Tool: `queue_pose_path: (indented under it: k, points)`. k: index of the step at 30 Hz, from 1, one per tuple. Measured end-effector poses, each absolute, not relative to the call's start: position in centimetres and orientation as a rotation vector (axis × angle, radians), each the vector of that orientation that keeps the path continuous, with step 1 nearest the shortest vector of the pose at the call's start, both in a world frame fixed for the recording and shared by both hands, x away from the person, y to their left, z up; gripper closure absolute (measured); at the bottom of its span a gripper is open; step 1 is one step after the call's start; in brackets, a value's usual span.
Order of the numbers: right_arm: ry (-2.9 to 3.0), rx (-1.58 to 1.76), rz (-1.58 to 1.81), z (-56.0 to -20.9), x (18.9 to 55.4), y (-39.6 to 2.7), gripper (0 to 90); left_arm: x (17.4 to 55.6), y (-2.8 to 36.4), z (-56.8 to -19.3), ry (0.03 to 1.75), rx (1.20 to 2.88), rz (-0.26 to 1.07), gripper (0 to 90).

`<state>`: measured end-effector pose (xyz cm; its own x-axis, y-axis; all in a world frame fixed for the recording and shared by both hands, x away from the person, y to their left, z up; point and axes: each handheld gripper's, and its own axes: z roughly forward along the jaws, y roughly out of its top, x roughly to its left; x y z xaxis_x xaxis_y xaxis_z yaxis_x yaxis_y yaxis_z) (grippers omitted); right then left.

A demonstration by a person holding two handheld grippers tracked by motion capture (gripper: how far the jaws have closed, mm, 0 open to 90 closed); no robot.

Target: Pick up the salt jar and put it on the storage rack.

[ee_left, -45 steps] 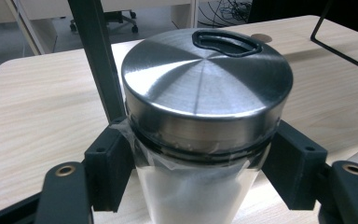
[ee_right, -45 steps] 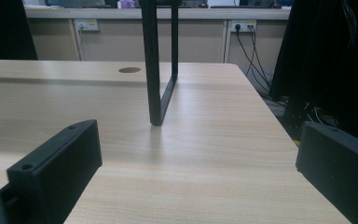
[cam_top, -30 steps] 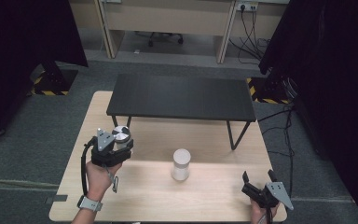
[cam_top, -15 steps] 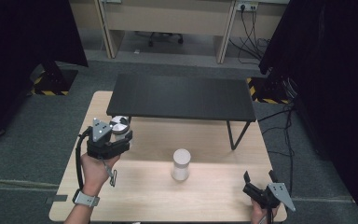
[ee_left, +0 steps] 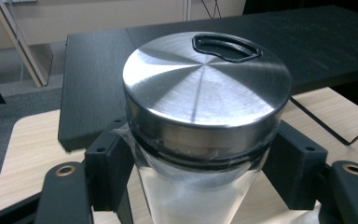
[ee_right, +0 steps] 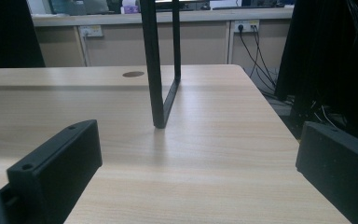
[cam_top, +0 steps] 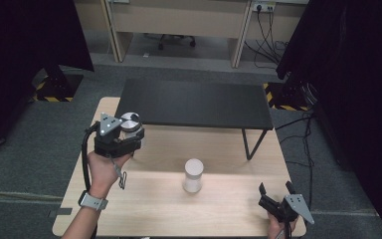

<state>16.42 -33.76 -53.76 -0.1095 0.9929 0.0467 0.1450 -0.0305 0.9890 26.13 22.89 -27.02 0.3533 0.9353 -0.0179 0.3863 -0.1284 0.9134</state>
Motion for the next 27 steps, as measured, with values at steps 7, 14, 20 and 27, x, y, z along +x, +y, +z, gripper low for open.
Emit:
queue_pose_path:
  k: [7,14,20,27]
  points:
    - [1.384,1.286,1.254,-53.8,16.4,-33.8,0.3,27.2,22.3,-25.4,1.171,1.679,0.776,30.6]
    - [1.389,1.282,1.252,-53.8,16.4,-33.8,0.3,28.8,21.1,-24.3,1.155,1.698,0.808,30.6]
    - [1.396,1.279,1.246,-53.7,16.5,-33.8,0.3,30.2,20.5,-24.0,1.146,1.704,0.822,30.6]
    - [1.403,1.275,1.236,-53.6,16.5,-33.7,0.3,32.3,20.2,-24.0,1.152,1.71,0.837,30.6]
